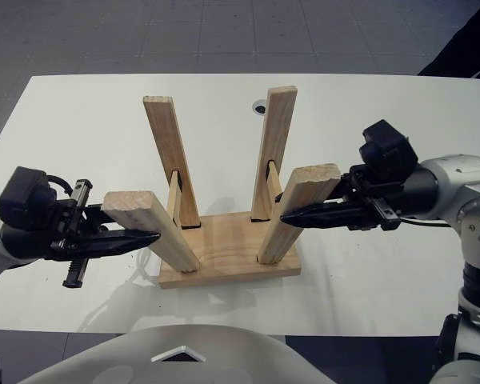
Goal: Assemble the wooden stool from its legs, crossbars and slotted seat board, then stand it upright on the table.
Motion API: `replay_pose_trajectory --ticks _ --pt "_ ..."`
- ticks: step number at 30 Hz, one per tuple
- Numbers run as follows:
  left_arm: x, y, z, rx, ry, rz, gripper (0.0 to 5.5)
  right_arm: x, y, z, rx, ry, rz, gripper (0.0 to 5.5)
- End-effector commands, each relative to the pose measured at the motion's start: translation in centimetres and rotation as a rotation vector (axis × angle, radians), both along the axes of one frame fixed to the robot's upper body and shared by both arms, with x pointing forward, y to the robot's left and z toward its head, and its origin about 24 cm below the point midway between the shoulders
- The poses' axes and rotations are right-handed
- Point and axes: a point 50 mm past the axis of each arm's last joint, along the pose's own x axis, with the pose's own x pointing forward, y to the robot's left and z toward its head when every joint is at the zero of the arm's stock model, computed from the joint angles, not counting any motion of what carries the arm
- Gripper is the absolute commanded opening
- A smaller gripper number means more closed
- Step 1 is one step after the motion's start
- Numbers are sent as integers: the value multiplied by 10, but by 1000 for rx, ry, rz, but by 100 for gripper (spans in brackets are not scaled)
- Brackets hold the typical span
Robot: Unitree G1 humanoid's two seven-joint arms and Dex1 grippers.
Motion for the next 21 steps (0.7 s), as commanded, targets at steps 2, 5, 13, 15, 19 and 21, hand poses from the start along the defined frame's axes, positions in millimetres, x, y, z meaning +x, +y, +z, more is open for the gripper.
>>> replay_pose_trajectory --ticks 2,5,13,15,19,21 --pt "-11 5 6 41 63 -39 112 -14 1 12 29 42 28 127" --pt "-11 7 13 31 57 -34 111 -18 1 14 24 53 31 124" --pt "7 16 8 60 66 -2 109 8 1 12 5 67 -50 115" --pt "19 17 4 65 78 4 109 20 4 9 -15 96 -58 113" --pt "35 19 -5 83 119 -13 109 38 9 -1 -71 161 -47 113" --pt "41 16 -14 90 155 -23 109 47 14 -7 -94 196 -48 113"
